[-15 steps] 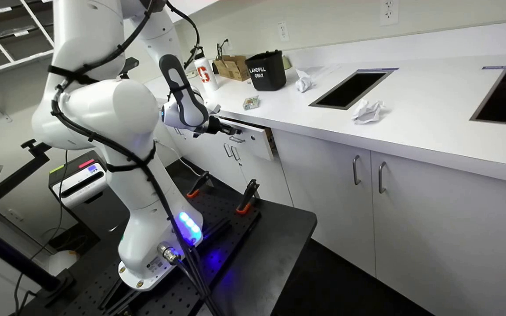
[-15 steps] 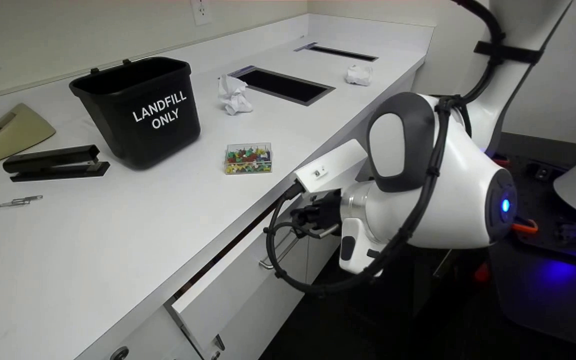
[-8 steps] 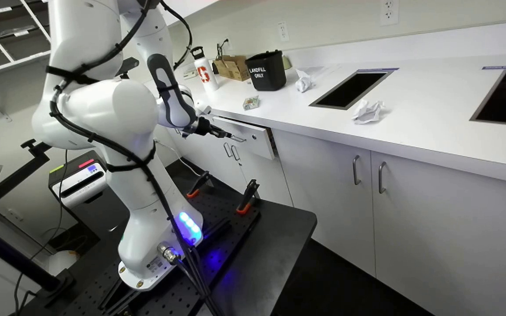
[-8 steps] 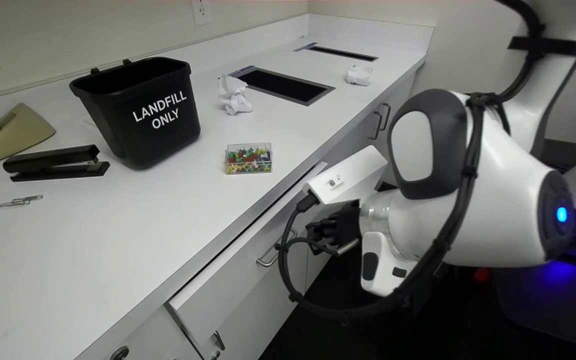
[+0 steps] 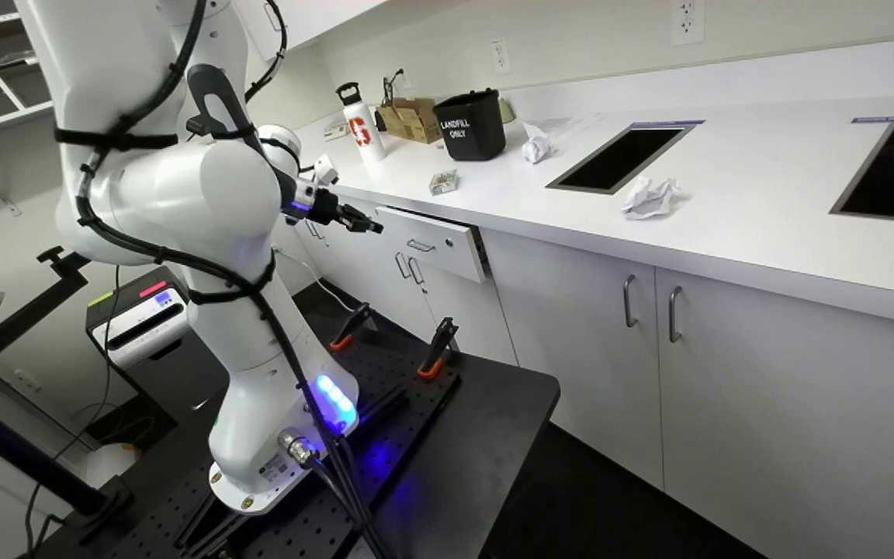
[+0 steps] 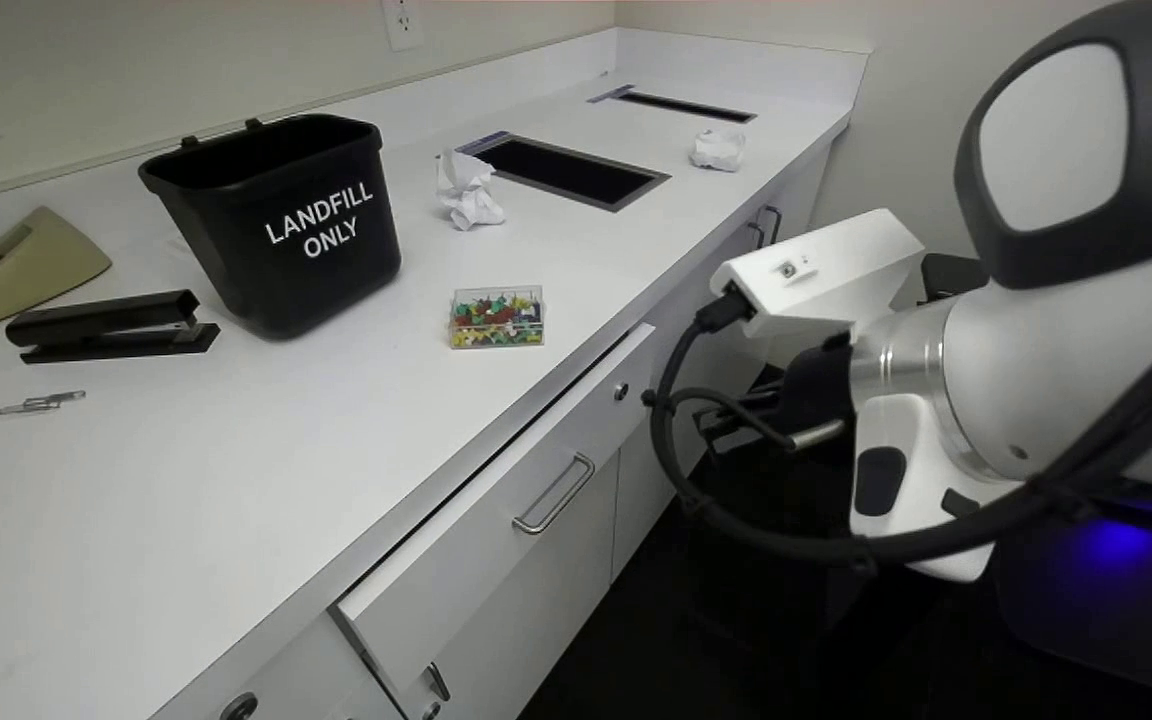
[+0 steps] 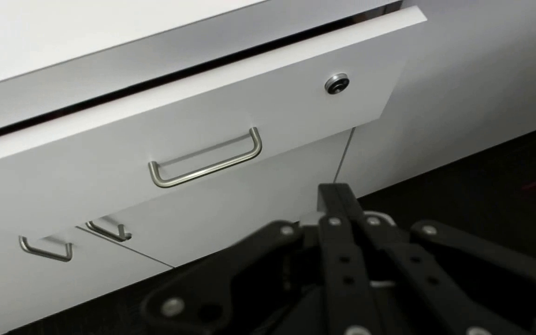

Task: Close the drawer

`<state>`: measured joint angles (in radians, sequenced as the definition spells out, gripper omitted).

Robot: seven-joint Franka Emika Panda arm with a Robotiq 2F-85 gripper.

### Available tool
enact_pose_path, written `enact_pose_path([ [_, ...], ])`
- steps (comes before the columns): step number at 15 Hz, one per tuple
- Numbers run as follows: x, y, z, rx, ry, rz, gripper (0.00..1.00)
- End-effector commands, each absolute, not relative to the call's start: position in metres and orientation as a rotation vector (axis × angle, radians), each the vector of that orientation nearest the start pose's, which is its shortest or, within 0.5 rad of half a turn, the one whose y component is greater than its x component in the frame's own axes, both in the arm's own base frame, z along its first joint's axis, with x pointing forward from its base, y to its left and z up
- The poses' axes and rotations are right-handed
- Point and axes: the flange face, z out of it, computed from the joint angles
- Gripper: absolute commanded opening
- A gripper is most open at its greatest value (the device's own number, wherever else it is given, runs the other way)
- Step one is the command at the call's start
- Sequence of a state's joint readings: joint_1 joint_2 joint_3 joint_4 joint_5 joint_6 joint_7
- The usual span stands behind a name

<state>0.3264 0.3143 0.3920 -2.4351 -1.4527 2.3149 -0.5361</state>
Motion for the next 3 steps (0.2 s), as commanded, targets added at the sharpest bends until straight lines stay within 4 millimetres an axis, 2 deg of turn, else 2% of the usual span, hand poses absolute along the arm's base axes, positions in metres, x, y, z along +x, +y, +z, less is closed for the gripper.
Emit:
enact_pose_path([
  [1,0.3396,0.2874,0.1921,0.783,2.281,-0.268,0.00],
  [3,0.3402,0.2882,0.1977,0.783,2.285,-0.273,0.00],
])
